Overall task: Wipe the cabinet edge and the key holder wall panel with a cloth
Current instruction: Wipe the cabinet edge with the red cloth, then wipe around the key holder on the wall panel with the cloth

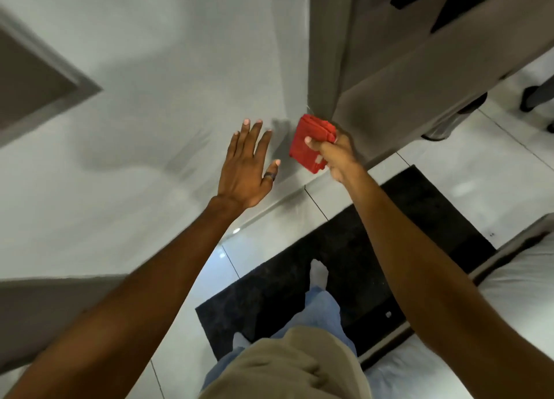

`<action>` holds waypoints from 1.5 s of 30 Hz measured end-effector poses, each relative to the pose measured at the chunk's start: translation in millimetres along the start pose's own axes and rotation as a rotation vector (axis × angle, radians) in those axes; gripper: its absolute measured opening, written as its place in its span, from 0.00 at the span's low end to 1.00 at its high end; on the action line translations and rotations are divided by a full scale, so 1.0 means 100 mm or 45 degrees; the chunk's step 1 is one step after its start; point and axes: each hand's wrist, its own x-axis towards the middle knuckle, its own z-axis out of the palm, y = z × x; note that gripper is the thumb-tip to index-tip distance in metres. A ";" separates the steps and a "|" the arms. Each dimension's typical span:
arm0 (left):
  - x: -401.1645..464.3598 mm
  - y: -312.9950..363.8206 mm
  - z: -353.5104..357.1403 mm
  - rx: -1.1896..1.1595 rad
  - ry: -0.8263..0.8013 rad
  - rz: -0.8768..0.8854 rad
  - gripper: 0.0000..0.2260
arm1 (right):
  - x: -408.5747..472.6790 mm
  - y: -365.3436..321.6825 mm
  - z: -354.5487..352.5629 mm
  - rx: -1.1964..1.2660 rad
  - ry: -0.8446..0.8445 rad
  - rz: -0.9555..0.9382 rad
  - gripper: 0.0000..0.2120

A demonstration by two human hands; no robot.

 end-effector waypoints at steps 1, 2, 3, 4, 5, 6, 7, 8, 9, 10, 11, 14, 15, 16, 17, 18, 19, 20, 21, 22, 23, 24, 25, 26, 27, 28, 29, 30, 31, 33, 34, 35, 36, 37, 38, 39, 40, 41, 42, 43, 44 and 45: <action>-0.15 -0.11 -0.10 -0.005 0.091 0.008 0.30 | -0.21 -0.06 0.20 0.101 -0.046 0.010 0.20; -0.33 -0.28 -0.24 -0.002 0.196 0.003 0.29 | -0.41 -0.12 0.47 0.190 -0.124 0.002 0.22; -0.50 -0.42 -0.37 0.003 0.305 0.007 0.28 | -0.62 -0.19 0.72 0.286 -0.196 0.000 0.23; -0.66 -0.54 -0.49 0.003 0.396 -0.009 0.28 | -0.83 -0.22 0.94 0.372 -0.287 -0.008 0.25; -0.91 -0.78 -0.71 0.029 0.530 -0.035 0.27 | -1.09 -0.28 1.32 0.436 -0.391 -0.030 0.26; -1.11 -0.90 -0.82 0.046 0.639 -0.061 0.27 | -1.30 -0.26 1.54 0.489 -0.447 -0.027 0.27; -1.35 -1.11 -1.03 0.091 0.772 -0.092 0.27 | -1.56 -0.29 1.88 0.515 -0.504 -0.056 0.26; -1.56 -1.27 -1.16 0.134 0.871 -0.125 0.27 | -1.77 -0.30 2.13 0.529 -0.500 -0.090 0.25; -1.75 -1.45 -1.33 0.180 0.964 -0.157 0.27 | -1.99 -0.34 2.39 0.533 -0.491 -0.159 0.24; -1.94 -1.61 -1.48 0.239 1.039 -0.192 0.27 | -2.20 -0.39 2.63 0.537 -0.465 -0.251 0.23; -2.13 -1.78 -1.64 0.287 1.101 -0.233 0.28 | -2.40 -0.44 2.87 0.512 -0.439 -0.395 0.23; -2.55 -2.30 -2.15 0.406 1.250 -0.342 0.30 | -2.90 -0.66 3.50 0.222 -0.240 -1.019 0.30; -2.67 -2.47 -2.31 0.433 1.290 -0.373 0.30 | -3.01 -0.71 3.73 0.133 -0.163 -1.279 0.34; -2.75 -2.60 -2.44 0.448 1.318 -0.408 0.30 | -3.04 -0.73 3.92 0.034 -0.102 -1.533 0.35; -2.81 -2.72 -2.54 0.453 1.337 -0.436 0.30 | -3.03 -0.75 4.10 -0.085 -0.039 -1.767 0.32; -2.86 -2.82 -2.64 0.460 1.342 -0.457 0.30 | -2.97 -0.75 4.27 -0.218 0.012 -1.978 0.27; -2.91 -2.91 -2.70 0.464 1.338 -0.473 0.30 | -2.91 -0.73 4.41 -0.367 0.059 -2.127 0.26; -2.97 -3.00 -2.78 0.481 1.335 -0.475 0.30 | -2.86 -0.69 4.55 -0.533 0.108 -2.223 0.27; -2.99 -3.06 -2.81 0.496 1.321 -0.478 0.29 | -2.77 -0.60 4.63 -0.699 0.146 -2.259 0.30; -3.01 -3.12 -2.84 0.514 1.313 -0.470 0.29 | -2.68 -0.52 4.69 -0.828 0.168 -2.278 0.33; -3.03 -3.17 -2.85 0.537 1.304 -0.455 0.29 | -2.60 -0.45 4.71 -0.916 0.154 -2.276 0.35; -3.04 -3.22 -2.86 0.559 1.296 -0.442 0.29 | -2.52 -0.39 4.71 -0.950 0.135 -2.287 0.35; -3.05 -3.29 -2.86 0.571 1.301 -0.432 0.28 | -2.47 -0.37 4.72 -0.950 0.098 -2.308 0.35; -3.05 -3.34 -2.86 0.573 1.304 -0.429 0.28 | -2.43 -0.37 4.72 -0.935 0.057 -2.308 0.35; -3.04 -3.39 -2.85 0.566 1.309 -0.431 0.28 | -2.39 -0.38 4.73 -0.928 0.030 -2.303 0.35; -3.01 -3.43 -2.86 0.563 1.321 -0.433 0.28 | -2.36 -0.41 4.72 -0.920 0.032 -2.306 0.34; -2.98 -3.47 -2.88 0.562 1.333 -0.433 0.28 | -2.35 -0.43 4.72 -0.903 0.052 -2.314 0.33; -2.95 -3.53 -2.90 0.562 1.355 -0.433 0.28 | -2.35 -0.46 4.74 -0.885 0.094 -2.331 0.30; -2.91 -3.59 -2.92 0.571 1.370 -0.432 0.27 | -2.36 -0.48 4.77 -0.858 0.145 -2.354 0.27; -2.83 -3.71 -2.93 0.598 1.383 -0.422 0.27 | -2.33 -0.53 4.85 -0.785 0.238 -2.394 0.23; -2.79 -3.77 -2.92 0.633 1.387 -0.414 0.27 | -2.32 -0.56 4.90 -0.740 0.262 -2.406 0.22; -2.75 -3.82 -2.91 0.686 1.392 -0.412 0.27 | -2.31 -0.61 4.94 -0.700 0.279 -2.414 0.21; -2.73 -3.88 -2.88 0.754 1.401 -0.411 0.28 | -2.29 -0.65 4.98 -0.671 0.300 -2.436 0.20; -2.70 -3.94 -2.85 0.822 1.412 -0.406 0.28 | -2.25 -0.70 5.03 -0.658 0.341 -2.478 0.21; -2.68 -3.98 -2.83 0.877 1.428 -0.402 0.29 | -2.22 -0.75 5.06 -0.654 0.394 -2.529 0.22; -2.66 -4.00 -2.82 0.912 1.448 -0.399 0.29 | -2.21 -0.80 5.08 -0.648 0.455 -2.572 0.24; -2.64 -4.03 -2.80 0.915 1.461 -0.396 0.29 | -2.17 -0.82 5.12 -0.645 0.514 -2.589 0.26; -2.63 -4.07 -2.78 0.908 1.472 -0.385 0.29 | -2.15 -0.80 5.16 -0.637 0.570 -2.582 0.27; -2.62 -4.09 -2.75 0.913 1.488 -0.378 0.30 | -2.14 -0.76 5.20 -0.616 0.625 -2.569 0.28; -2.61 -4.09 -2.73 0.924 1.509 -0.380 0.30 | -2.15 -0.73 5.24 -0.587 0.681 -2.559 0.27; -2.59 -4.08 -2.73 0.919 1.530 -0.388 0.30 | -2.13 -0.71 5.27 -0.566 0.712 -2.545 0.26; -2.58 -4.06 -2.72 0.888 1.538 -0.398 0.30 | -2.12 -0.67 5.27 -0.554 0.712 -2.529 0.25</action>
